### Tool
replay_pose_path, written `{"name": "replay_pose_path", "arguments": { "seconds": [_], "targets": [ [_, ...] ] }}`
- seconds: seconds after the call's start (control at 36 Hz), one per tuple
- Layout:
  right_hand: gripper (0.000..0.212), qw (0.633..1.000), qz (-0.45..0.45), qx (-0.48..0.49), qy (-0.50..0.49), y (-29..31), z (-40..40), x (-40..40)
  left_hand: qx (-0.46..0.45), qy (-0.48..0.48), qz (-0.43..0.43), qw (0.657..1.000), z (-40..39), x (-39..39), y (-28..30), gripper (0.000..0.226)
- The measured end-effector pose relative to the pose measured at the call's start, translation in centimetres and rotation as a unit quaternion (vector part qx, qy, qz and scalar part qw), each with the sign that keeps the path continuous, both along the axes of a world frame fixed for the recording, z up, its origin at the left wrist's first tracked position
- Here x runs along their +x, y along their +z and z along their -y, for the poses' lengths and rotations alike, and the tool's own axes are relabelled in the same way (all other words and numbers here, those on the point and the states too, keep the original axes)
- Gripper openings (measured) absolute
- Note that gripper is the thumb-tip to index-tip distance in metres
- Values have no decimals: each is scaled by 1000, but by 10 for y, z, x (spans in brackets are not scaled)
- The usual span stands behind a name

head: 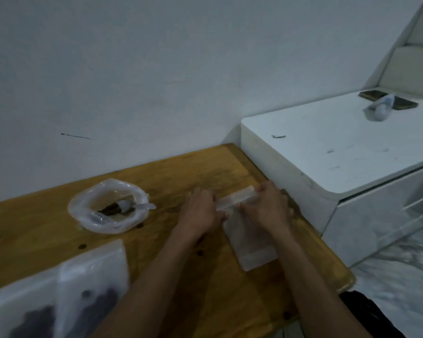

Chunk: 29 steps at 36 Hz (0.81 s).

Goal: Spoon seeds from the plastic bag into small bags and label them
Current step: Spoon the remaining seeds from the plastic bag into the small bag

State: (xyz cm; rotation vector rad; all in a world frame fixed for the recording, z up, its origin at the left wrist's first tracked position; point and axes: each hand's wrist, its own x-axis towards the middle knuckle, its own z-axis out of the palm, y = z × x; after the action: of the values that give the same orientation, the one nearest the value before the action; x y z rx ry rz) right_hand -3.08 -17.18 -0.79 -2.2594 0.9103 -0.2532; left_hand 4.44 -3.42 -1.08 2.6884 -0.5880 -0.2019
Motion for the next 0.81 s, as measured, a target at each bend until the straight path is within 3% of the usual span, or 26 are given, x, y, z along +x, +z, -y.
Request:
{"name": "replay_pose_path", "arguments": {
  "seconds": [0.11,0.19,0.25,0.33,0.42,0.53,0.64,0.81],
  "targets": [
    [41,986,123,110,15,0,4,-4,-68,18,-1,998,-3,-3,3,28],
    [35,961,204,186,30,12,1,-10,-135,42,1,990,-5,-9,13,53],
    [22,952,251,175,35,28,-4,-14,-217,69,15,974,-9,-16,26,61],
    [9,937,329,110,35,62,-16,-23,-346,83,26,934,-19,-30,57,38],
    [8,914,387,87,87,90,-41,-31,-477,74,-45,875,-33,-43,92,39],
    [8,903,372,59,205,103,-81,-36,-602,74,-148,781,-66,-54,122,41],
    [19,892,328,103,292,108,-114,-38,-628,80,-151,759,-111,-61,129,36],
    [47,844,320,184,388,125,-165,-37,-636,50,-128,759,-175,-75,133,41]
  ]
}}
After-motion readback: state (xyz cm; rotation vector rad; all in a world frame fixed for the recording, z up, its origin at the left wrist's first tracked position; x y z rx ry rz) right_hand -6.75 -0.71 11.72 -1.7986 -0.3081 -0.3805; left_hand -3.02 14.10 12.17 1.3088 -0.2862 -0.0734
